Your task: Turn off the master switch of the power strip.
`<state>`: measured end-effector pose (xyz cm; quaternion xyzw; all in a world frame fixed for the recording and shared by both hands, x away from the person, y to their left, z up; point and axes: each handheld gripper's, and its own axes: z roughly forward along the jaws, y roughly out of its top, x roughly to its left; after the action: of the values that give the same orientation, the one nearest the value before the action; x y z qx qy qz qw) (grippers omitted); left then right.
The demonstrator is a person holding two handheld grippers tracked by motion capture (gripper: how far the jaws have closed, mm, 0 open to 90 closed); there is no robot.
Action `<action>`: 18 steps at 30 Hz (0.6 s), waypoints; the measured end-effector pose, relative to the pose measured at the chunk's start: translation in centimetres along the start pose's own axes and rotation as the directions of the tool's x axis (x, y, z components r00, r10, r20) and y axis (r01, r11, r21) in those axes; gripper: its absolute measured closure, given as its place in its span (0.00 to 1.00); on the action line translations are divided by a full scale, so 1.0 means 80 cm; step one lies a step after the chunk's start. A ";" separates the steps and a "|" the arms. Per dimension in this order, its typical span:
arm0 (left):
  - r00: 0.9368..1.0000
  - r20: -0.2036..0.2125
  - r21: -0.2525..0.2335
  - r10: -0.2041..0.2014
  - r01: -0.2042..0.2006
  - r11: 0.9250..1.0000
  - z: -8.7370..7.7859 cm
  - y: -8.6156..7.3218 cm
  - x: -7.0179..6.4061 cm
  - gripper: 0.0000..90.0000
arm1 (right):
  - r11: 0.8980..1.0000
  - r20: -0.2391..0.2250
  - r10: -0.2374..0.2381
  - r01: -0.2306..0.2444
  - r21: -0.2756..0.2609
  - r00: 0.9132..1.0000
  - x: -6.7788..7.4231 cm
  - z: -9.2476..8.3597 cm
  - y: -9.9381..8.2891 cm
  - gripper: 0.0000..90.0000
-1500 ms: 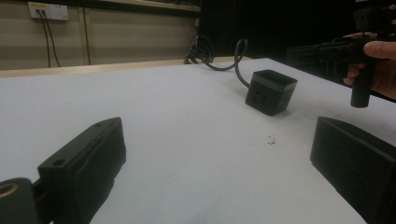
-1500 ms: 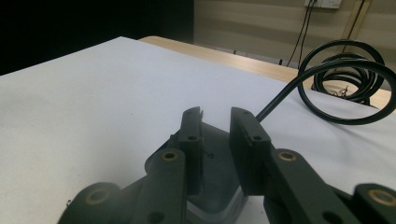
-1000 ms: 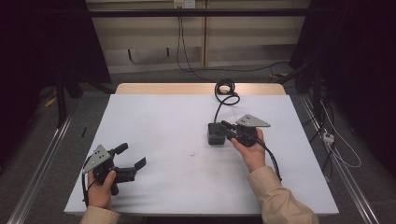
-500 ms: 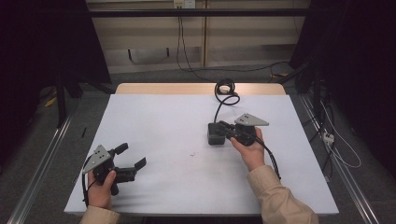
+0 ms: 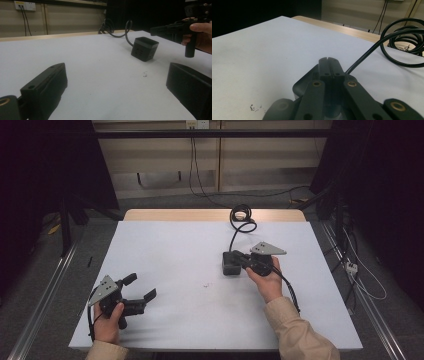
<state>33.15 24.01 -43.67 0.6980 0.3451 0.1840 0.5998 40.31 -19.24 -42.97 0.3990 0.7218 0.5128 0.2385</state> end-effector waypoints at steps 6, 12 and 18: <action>1.000 0.002 -0.001 -0.001 0.001 1.000 0.000 0.000 0.000 0.03 | 1.000 -0.003 0.000 0.000 0.009 1.000 -0.001 0.003 -0.002 1.00; 1.000 -0.001 -0.001 -0.005 0.005 1.000 0.000 0.000 0.000 0.03 | 1.000 -0.004 -0.009 0.009 0.025 1.000 0.001 0.006 -0.004 1.00; 1.000 -0.001 -0.002 -0.004 0.004 1.000 -0.001 0.000 0.000 0.03 | 0.999 -0.016 -0.010 0.011 0.042 1.000 0.003 0.007 -0.007 1.00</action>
<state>33.13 24.06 -43.67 0.6967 0.3468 0.1835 0.6006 40.42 -18.84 -43.63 0.3961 0.7363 0.4994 0.2272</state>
